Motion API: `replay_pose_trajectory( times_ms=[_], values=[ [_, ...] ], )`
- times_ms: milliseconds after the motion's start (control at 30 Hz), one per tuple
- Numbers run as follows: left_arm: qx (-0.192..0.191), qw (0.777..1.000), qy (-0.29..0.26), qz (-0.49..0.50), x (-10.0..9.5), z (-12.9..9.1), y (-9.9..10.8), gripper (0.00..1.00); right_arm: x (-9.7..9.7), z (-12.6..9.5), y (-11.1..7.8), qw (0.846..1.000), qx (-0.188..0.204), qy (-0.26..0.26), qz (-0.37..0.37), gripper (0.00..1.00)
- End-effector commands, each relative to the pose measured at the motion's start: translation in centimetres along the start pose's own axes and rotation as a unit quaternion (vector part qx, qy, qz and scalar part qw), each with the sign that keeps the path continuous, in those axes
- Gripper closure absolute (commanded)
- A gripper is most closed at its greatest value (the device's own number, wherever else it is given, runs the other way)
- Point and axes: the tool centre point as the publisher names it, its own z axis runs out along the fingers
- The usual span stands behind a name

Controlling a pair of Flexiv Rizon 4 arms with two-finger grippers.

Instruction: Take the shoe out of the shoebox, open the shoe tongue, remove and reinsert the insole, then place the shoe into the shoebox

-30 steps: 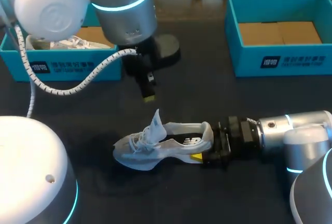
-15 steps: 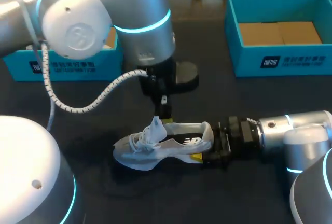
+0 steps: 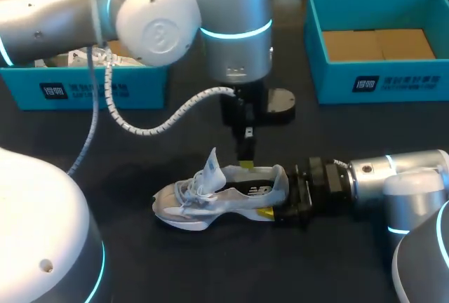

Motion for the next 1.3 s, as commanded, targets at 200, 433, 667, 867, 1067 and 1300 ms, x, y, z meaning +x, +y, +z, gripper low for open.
replay_pose_trajectory(
  times_ms=[200, 433, 667, 867, 1067, 1300],
  values=[
    [0.008, 1.0, -0.025, 0.005, -0.6, 2.6, -0.7, 1.0, 0.0, 0.1, 0.1, 1.0, 0.002, 0.001, 0.001, 1.0],
    [0.004, 1.0, -0.021, 0.002, -1.0, 3.2, -0.9, 1.0, 0.0, 0.1, 0.1, 1.0, 0.002, 0.001, 0.001, 1.0],
    [-0.014, 1.0, -0.005, -0.008, -2.1, 5.4, -0.7, 1.0, 0.0, 0.1, 0.1, 1.0, 0.002, 0.001, 0.001, 1.0],
    [-0.011, 1.0, 0.003, -0.001, -1.5, 5.3, 0.1, 1.0, 0.0, 0.1, 0.1, 1.0, 0.002, 0.001, 0.001, 1.0],
    [-0.012, 1.0, 0.0, 0.008, -0.5, 5.7, 1.2, 1.0, 0.0, 0.1, 0.1, 1.0, 0.002, 0.001, 0.001, 1.0],
    [-0.02, 1.0, 0.002, -0.001, -1.0, 7.1, 1.6, 1.0, 0.0, 0.1, 0.1, 1.0, 0.002, 0.001, 0.001, 1.0]
  ],
)
